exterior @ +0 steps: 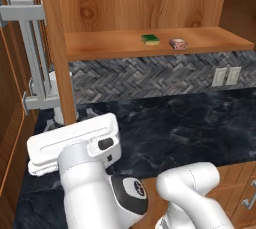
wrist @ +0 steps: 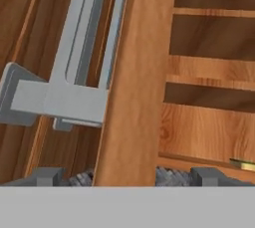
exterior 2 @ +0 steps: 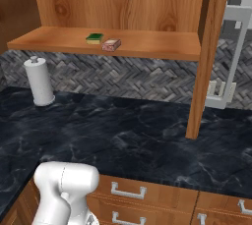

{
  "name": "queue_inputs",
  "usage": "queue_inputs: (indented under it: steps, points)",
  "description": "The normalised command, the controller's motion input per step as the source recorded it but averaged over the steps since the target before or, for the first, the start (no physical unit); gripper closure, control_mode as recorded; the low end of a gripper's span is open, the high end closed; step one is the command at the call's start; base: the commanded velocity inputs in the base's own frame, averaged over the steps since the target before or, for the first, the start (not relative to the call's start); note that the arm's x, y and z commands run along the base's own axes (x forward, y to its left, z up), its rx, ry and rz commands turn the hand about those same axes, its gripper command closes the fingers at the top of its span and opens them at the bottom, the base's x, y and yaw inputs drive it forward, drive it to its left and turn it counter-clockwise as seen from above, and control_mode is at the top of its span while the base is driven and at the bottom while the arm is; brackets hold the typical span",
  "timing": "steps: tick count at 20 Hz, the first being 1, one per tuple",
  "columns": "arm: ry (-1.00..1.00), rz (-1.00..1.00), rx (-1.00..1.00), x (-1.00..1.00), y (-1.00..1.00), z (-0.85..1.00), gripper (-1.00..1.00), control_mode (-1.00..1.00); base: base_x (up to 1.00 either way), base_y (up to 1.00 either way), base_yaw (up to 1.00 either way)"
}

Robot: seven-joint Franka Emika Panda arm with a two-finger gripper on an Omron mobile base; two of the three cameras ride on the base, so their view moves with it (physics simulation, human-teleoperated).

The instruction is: Pick up the bar soap and sponge from the sink, and place them back in the cabinet, and close the cabinet doors.

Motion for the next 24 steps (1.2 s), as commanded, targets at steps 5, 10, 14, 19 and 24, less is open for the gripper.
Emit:
queue_inputs:
  steps: [5, 10, 14, 19, 24]
  points:
    - [-0.06, -0.24, 0.00, 0.12, -0.22, 0.00, -1.00, -1.00, 0.00, 0.00, 0.00]
    - [-0.04, -0.23, 0.00, 0.17, -0.31, 0.00, -1.00, -1.00, 0.00, 0.00, 0.00]
    - [0.00, -0.12, 0.02, 0.22, -0.46, 0.02, -1.00, -1.00, 0.00, 0.00, 0.00]
    - [0.00, -0.01, 0.05, 0.03, -0.66, 0.04, -1.00, -1.00, 0.00, 0.00, 0.00]
    - [0.00, 0.00, 0.09, 0.00, -0.79, 0.04, -1.00, -1.00, 0.00, 0.00, 0.00]
